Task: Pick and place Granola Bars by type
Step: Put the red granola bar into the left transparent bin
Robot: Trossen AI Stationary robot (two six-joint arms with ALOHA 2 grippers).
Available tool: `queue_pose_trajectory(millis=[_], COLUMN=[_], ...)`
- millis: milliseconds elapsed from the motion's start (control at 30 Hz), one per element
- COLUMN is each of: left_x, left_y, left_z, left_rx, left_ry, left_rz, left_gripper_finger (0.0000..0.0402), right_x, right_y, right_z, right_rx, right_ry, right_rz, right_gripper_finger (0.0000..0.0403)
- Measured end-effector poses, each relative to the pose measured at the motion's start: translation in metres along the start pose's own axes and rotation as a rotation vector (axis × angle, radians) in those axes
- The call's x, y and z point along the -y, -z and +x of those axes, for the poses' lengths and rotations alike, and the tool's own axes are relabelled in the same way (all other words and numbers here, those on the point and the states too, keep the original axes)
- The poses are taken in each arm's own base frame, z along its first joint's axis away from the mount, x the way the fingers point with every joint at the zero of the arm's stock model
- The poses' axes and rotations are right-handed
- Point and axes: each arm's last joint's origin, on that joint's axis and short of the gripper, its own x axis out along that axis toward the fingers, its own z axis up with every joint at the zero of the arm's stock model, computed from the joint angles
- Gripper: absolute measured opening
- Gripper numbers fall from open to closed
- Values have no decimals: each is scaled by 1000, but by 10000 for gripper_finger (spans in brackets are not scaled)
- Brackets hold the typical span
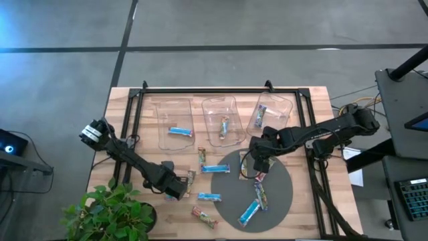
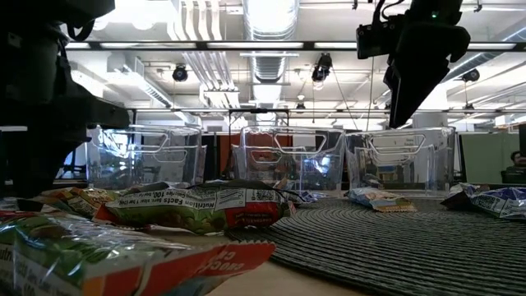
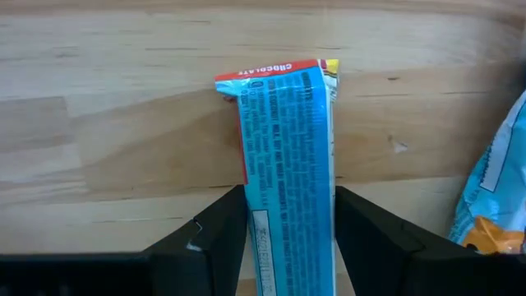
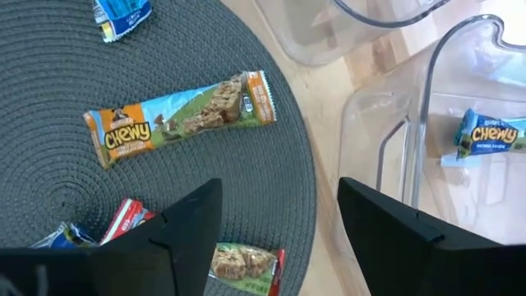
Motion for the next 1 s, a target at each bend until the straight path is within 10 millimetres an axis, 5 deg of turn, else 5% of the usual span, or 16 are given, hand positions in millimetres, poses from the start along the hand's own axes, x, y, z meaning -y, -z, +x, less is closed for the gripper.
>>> queue_pose_trajectory(millis=[267,533,767,900,1000], left_x=[1,3,10,-3,-14], left_y=[0,-2,-10,-37,-69], left_z=[-3,-28,-97,-142,-158], left_rx=[-4,7,143,423,581], left_ry=[1,92,411,547,516], left_rz=[16,20,-17,-102,-152], left_gripper_finger=[154,96,85,84,84], right_x=[0,0,6,11,15], right_y=[2,-2,-6,-8,-11], right_z=[2,-2,-4,-7,-10], right_rx=[-7,48,68,93,113], right_ry=[4,-22,-23,-29,-32], right_rz=[-25,-60,-35,-11,9], right_gripper_finger=[231,230,230,230,230])
